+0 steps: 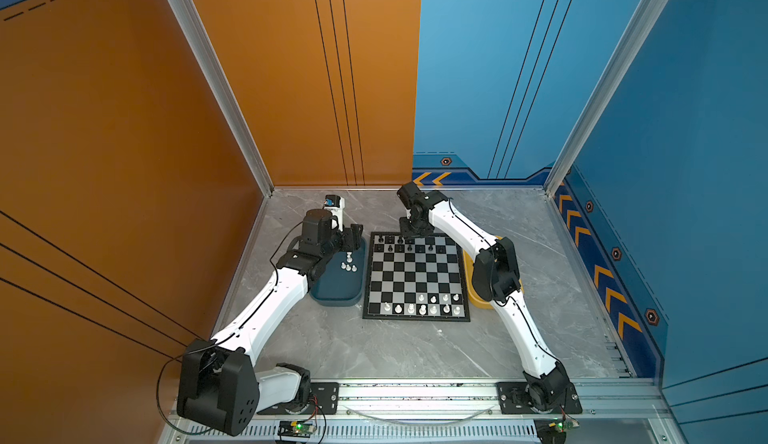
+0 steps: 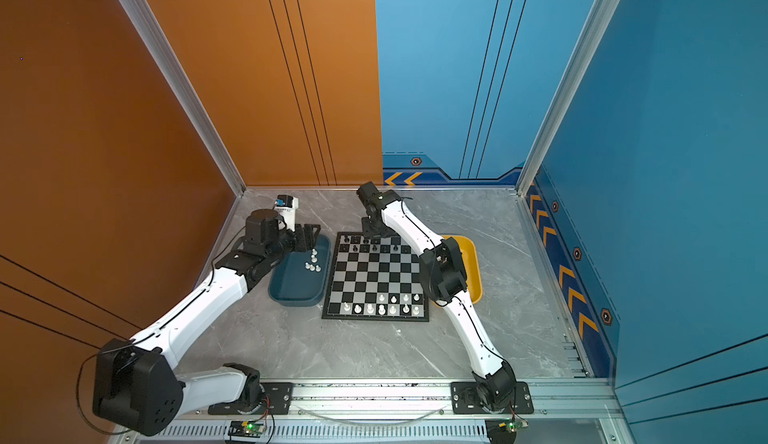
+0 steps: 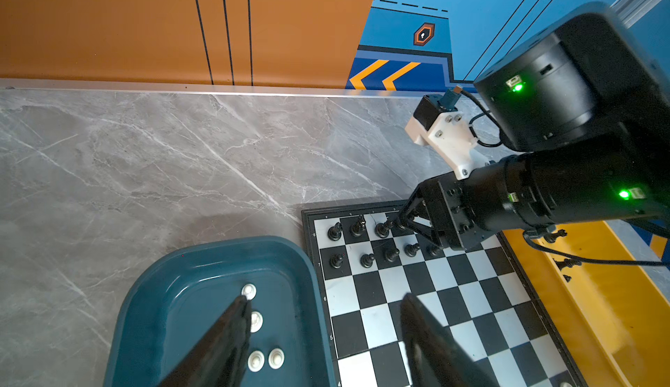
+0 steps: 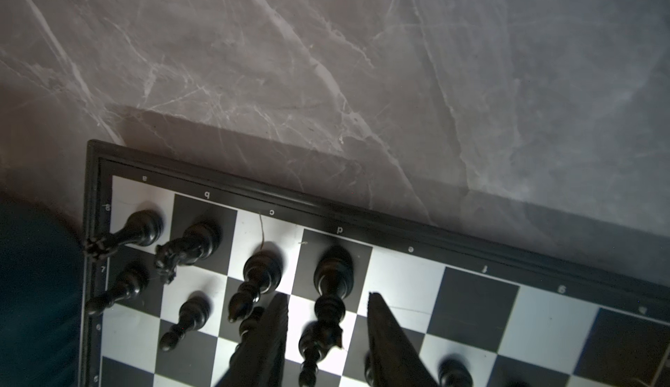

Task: Set up the chess pieces on the board
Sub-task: 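Lower the black piece onto a back-row square and open the right gripper, then raise the open right gripper and move it back over the yellow tray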

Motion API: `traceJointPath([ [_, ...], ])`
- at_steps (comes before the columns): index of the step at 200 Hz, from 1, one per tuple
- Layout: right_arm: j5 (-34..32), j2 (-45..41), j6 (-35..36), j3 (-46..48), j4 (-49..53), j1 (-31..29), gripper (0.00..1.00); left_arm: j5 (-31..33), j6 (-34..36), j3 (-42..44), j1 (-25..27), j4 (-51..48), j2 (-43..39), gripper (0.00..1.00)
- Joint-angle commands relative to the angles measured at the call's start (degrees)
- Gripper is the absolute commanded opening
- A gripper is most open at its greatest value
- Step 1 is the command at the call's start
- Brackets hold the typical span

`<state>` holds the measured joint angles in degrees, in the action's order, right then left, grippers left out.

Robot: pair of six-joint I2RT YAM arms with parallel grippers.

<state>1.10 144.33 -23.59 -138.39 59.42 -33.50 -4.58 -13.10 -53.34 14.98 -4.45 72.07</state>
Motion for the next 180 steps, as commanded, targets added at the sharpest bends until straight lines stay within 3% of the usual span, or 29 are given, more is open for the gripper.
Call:
traceJointPath([
  [1, -0.23, -1.71, 0.28, -1.00, 0.85, -0.35, 0.42, -0.78, 0.17, 0.65, -0.48, 0.13, -0.44, 0.67],
  [35, -1.59, -7.15, 2.11, 0.48, 1.49, 0.64, 0.48, -1.11, -0.16, 0.52, -0.48, 0.40, -0.60, 0.67],
  [74, -4.77, -17.96, 4.24, 8.78, 1.36, 3.09, 0.48, -1.75, -0.85, 0.36, -0.39, 0.79, -0.50, 0.67],
  [133, -7.06, -40.00, 4.00, 36.39, -5.58, 10.22, 0.45, -1.84, -1.48, -0.64, 0.31, 1.02, 0.56, 0.67],
  [180, -5.40, -50.63, 1.33, 55.45, -11.13, 17.06, 0.43, -2.21, -1.62, -3.29, 2.46, 0.41, 3.54, 0.66],
])
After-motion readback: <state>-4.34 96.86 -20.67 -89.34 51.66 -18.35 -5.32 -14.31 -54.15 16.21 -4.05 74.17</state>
